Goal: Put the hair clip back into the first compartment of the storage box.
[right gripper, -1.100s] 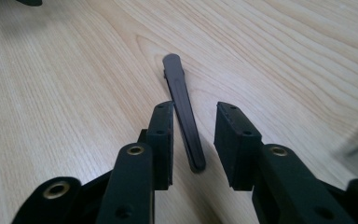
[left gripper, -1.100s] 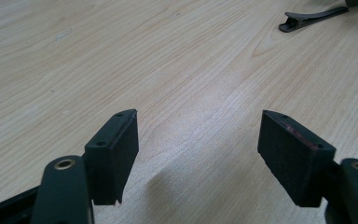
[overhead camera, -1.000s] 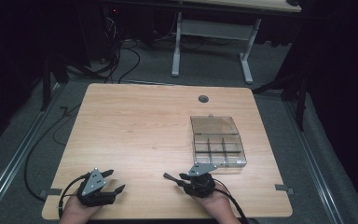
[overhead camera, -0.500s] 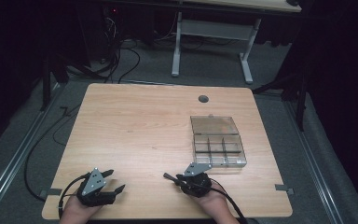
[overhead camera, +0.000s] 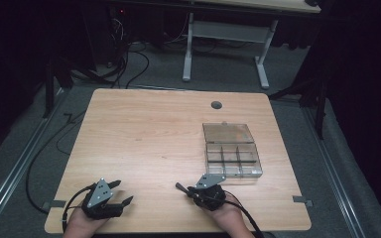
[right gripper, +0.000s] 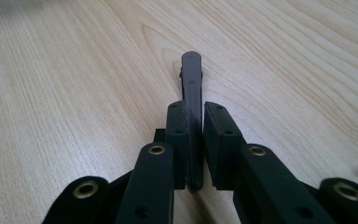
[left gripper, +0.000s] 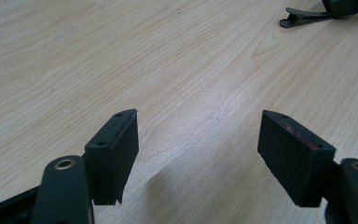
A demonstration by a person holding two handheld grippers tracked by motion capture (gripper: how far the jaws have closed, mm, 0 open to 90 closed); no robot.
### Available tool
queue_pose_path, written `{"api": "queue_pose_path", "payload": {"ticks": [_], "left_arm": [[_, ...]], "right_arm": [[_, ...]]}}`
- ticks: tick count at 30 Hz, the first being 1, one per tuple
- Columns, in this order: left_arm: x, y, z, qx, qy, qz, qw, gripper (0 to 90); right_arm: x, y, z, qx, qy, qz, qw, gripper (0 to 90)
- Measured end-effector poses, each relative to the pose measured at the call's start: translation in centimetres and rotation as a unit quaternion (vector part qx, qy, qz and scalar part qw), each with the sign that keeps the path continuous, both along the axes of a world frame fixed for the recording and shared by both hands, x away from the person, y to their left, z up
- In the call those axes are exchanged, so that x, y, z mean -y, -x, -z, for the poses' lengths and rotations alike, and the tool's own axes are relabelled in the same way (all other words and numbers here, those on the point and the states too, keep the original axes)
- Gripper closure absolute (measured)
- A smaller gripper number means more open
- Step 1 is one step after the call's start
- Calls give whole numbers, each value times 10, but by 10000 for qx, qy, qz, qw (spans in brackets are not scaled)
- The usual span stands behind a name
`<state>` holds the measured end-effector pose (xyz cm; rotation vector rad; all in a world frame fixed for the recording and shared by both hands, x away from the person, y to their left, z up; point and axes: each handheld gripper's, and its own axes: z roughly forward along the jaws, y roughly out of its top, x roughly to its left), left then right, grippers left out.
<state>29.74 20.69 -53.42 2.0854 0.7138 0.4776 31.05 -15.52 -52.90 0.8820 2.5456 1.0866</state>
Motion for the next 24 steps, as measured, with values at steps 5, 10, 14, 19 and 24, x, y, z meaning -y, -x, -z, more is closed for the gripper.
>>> {"api": "queue_pose_path", "payload": {"ticks": [5, 10, 14, 19, 24], "left_arm": [[0, 0, 0, -4, -1, -5, 10000, 294], [0, 0, 0, -3, -10, -10, 10000, 294], [0, 0, 0, -2, -12, -14, 10000, 294], [0, 0, 0, -2, -15, -20, 10000, 294], [0, 0, 0, -4, -21, -25, 10000, 294]], "right_arm": [[7, 4, 0, -39, -12, 73, 10000, 806], [18, 8, 0, -30, -44, 160, 9999, 805], [25, 11, 0, -56, -60, 232, 9997, 805], [40, 18, 0, -51, -105, 393, 9992, 805], [53, 23, 1, -48, -139, 535, 9985, 805]]}}
